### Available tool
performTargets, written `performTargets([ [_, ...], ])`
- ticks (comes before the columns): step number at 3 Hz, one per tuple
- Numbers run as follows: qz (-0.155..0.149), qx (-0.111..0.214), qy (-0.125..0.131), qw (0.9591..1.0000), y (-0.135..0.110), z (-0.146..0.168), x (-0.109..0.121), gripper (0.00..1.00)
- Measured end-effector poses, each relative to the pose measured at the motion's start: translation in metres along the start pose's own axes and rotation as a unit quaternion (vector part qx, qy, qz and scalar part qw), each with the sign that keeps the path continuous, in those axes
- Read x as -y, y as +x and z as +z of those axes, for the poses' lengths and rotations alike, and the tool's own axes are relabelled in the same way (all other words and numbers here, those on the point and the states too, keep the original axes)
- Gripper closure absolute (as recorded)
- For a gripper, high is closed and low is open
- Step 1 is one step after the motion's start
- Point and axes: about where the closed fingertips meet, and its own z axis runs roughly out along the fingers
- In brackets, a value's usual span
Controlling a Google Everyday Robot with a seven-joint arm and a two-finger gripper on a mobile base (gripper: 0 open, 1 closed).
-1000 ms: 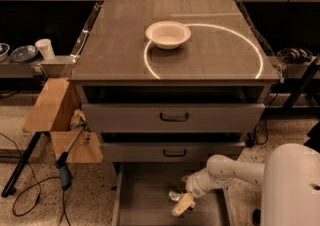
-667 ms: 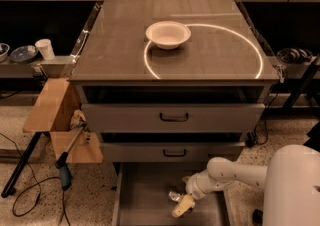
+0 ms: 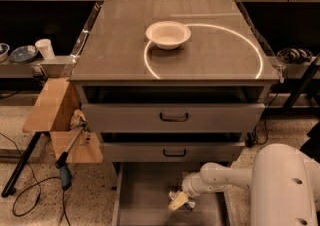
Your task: Pick redbull can from bottom drawer and place on counter
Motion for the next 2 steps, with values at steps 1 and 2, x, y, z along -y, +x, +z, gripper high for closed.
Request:
performTargets([
  [1, 0.000, 0.000, 0.000, 1.0000, 0.000, 0.000, 0.000, 0.00],
  [2, 0.000, -0.004, 0.007, 1.0000, 0.007, 0.011, 0.003, 0.00],
])
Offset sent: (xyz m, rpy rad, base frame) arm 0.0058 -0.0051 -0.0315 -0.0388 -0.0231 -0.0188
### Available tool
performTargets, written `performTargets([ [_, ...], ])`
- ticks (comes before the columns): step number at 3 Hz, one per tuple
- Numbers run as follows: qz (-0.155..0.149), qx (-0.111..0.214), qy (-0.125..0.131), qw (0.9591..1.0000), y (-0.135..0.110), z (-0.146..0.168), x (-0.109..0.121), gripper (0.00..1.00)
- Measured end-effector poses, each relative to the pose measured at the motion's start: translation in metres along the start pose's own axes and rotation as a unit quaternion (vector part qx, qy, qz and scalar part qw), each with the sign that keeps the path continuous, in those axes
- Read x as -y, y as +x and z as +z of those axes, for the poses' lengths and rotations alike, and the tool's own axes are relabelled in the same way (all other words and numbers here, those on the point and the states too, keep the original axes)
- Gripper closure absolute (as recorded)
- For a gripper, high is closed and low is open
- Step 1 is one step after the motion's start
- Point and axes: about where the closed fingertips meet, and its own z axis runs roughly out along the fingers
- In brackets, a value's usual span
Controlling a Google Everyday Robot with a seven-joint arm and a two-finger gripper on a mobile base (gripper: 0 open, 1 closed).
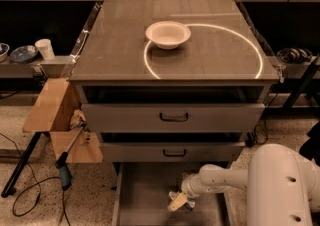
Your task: Pick redbull can from bottom drawer and place on counter
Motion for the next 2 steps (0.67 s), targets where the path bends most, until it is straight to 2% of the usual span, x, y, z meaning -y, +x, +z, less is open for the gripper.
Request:
performTargets([
  [2, 0.012, -0.023, 0.006, 0.9996, 0.020, 0.032, 0.012, 0.00],
])
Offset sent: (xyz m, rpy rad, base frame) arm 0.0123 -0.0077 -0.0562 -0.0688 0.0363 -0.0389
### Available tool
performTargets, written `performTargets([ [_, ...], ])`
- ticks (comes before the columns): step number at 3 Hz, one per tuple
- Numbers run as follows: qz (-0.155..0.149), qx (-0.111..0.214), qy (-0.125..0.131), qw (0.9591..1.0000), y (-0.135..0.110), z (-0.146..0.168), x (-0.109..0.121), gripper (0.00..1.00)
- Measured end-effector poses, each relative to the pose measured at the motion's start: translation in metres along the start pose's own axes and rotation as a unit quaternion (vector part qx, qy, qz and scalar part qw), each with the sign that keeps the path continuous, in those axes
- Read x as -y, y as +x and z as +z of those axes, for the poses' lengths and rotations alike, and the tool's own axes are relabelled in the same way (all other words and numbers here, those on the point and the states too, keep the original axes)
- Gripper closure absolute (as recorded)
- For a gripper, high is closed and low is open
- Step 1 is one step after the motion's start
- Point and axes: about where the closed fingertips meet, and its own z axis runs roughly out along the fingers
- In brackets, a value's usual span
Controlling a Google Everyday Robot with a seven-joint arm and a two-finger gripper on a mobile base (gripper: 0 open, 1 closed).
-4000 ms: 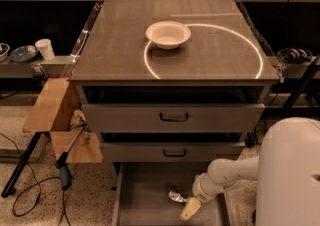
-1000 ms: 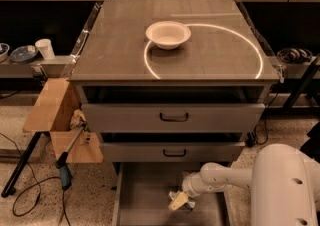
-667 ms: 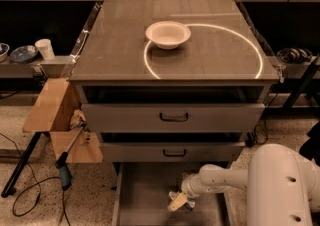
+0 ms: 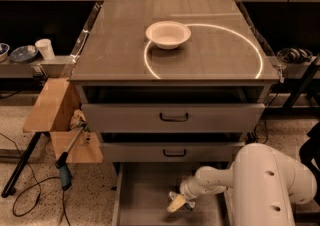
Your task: Pick redbull can from bottom drawer and place on counter
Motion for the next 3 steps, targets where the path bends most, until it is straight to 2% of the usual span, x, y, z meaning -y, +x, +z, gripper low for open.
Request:
performTargets([
  [2, 0.019, -0.021, -0.006, 0.9996, 0.015, 0.020, 0.006, 0.00],
  [3, 0.019, -0.021, -0.006, 0.9996, 0.015, 0.020, 0.006, 0.10],
])
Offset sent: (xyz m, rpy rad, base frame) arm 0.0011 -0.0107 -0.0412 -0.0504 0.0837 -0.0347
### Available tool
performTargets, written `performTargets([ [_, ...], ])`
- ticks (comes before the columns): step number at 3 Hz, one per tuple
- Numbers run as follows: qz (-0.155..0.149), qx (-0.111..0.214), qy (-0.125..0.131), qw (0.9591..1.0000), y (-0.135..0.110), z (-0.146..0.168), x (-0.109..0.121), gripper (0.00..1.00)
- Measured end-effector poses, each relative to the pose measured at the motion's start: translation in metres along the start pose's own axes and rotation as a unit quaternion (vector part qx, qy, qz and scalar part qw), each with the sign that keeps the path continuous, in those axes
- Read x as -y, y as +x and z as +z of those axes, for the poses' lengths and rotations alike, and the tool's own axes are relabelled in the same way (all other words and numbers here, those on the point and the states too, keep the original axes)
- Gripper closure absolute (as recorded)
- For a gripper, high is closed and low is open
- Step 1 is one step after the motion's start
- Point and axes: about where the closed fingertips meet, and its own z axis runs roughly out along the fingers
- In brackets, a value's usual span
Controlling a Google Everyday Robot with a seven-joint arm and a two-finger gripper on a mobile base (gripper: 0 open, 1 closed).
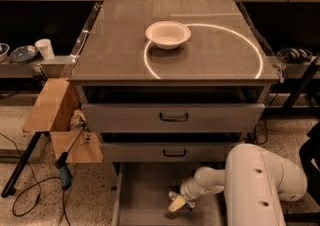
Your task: Pick redbull can from bottom drawer and place on counter
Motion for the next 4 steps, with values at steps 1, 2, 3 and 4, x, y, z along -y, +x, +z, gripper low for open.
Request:
performTargets([
  [1, 0.000, 0.000, 0.000, 1.0000, 0.0000, 0.0000, 0.0000, 0.33],
  [2, 0.000, 0.000, 0.000, 1.0000, 0.0000, 0.0000, 0.0000, 0.56],
  [3, 0.000, 0.000, 0.000, 1.0000, 0.0000, 0.0001, -0.0001, 0.80],
  [4, 0.000, 0.000, 0.000, 1.0000, 0.0000, 0.0002, -0.0002, 1.00],
])
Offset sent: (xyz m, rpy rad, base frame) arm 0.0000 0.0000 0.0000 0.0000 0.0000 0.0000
